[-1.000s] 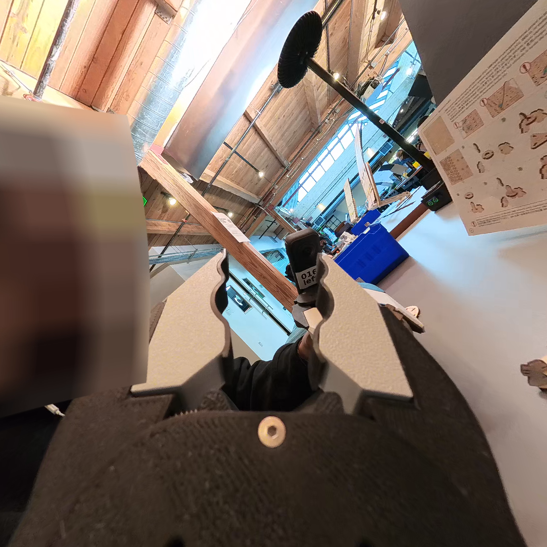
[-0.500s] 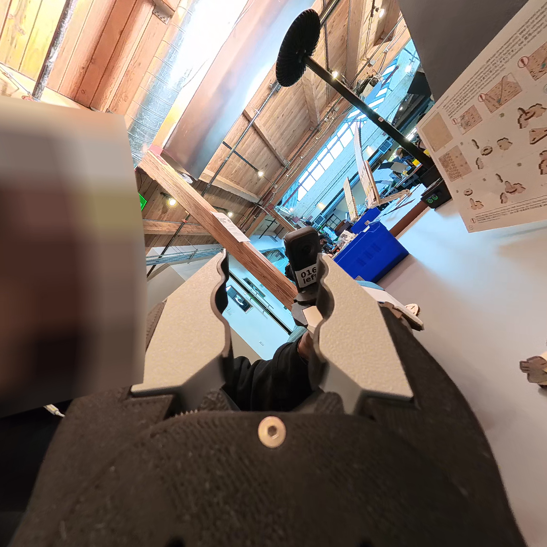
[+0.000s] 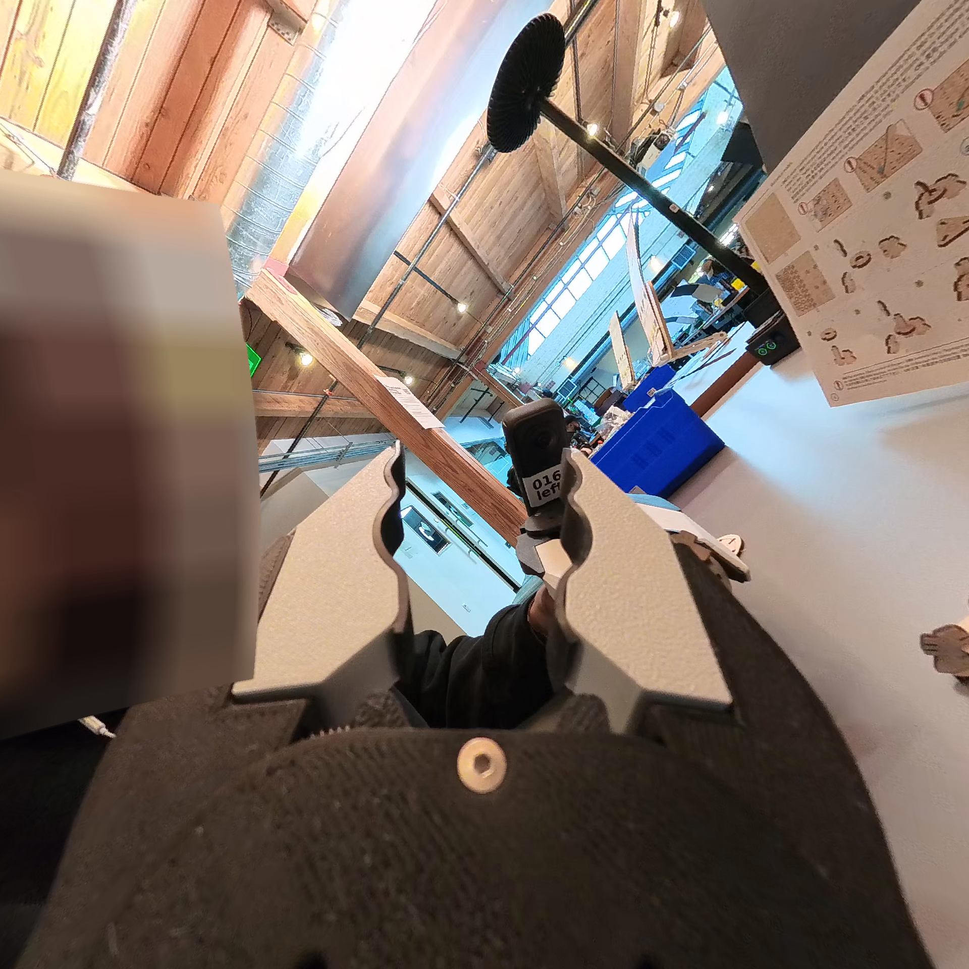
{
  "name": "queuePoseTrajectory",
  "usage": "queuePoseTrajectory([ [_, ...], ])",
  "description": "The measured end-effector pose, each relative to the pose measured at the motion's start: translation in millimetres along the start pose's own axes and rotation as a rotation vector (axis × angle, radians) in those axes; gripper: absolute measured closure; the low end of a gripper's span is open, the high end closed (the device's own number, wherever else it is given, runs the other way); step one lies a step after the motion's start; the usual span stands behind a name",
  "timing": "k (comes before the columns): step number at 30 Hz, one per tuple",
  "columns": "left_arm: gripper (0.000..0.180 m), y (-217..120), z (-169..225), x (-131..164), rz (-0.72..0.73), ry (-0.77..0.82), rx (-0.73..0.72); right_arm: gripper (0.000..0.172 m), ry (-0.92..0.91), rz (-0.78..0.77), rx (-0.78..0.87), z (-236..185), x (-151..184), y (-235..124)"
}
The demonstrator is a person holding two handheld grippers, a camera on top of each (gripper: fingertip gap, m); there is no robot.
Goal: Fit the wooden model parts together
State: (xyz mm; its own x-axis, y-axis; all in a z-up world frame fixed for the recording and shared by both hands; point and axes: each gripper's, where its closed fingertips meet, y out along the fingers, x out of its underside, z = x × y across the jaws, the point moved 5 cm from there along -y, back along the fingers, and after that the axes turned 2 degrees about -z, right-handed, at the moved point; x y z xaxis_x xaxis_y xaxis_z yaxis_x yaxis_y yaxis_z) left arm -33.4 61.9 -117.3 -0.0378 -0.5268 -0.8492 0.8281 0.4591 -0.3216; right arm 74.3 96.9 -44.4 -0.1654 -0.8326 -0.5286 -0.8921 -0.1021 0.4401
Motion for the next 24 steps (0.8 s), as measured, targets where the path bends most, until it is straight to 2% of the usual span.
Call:
queuePoseTrajectory([
  [18, 0.126, 0.0, 2.0, -1.1, 0.011, 0.016, -0.002, 0.113, 0.002, 0.008, -0.001, 0.2, -2.1, -1.7],
  [21, 0.126, -1.4, 7.4, -5.2, 0.047, 0.117, -0.045, 0.113, 0.001, 0.008, -0.001, -0.3, -2.5, -1.8],
  [24, 0.126, -2.6, 11.5, -7.6, 0.052, 0.319, -0.193, 0.113, -0.003, 0.015, -0.003, -1.4, -4.2, -2.7],
])
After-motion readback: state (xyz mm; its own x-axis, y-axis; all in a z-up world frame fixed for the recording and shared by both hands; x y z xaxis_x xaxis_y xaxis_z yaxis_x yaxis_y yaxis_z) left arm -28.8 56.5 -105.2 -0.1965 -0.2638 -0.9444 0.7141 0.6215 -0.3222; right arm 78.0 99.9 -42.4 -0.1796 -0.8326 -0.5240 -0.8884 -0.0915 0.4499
